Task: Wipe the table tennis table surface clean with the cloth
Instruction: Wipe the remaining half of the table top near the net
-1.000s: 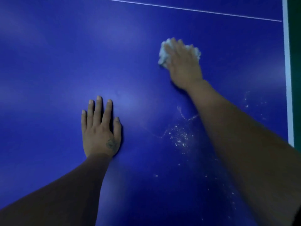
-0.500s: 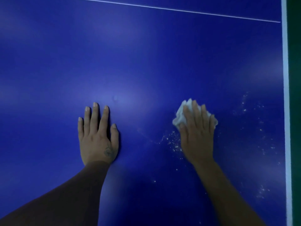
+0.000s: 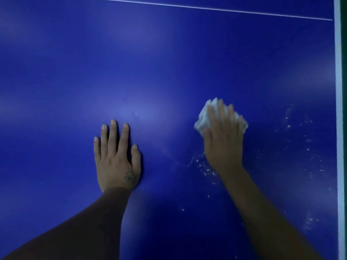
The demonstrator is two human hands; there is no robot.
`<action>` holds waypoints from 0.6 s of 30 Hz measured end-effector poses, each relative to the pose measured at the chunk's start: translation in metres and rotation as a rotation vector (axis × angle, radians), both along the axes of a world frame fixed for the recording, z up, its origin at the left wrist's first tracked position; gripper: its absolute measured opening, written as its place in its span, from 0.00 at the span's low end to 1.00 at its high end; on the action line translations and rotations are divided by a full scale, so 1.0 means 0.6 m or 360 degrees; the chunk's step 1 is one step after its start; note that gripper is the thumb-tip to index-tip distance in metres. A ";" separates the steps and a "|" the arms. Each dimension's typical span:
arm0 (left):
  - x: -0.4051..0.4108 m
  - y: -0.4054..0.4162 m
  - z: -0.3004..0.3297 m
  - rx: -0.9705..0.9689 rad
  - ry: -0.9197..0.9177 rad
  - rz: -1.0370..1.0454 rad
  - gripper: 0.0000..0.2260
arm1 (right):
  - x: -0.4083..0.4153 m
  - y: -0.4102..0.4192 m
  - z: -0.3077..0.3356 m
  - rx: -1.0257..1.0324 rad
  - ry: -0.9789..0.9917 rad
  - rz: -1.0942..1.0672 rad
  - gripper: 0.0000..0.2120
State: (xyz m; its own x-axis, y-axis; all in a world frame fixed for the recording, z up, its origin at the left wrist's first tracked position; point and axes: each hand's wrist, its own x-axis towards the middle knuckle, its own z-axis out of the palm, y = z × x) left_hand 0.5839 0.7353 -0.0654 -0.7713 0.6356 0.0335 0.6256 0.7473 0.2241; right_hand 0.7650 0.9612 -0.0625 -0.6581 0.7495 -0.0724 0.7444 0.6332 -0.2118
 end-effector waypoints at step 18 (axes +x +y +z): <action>-0.003 -0.004 -0.006 0.0001 -0.0005 -0.0016 0.27 | -0.085 -0.048 0.003 -0.0010 -0.0054 0.0383 0.28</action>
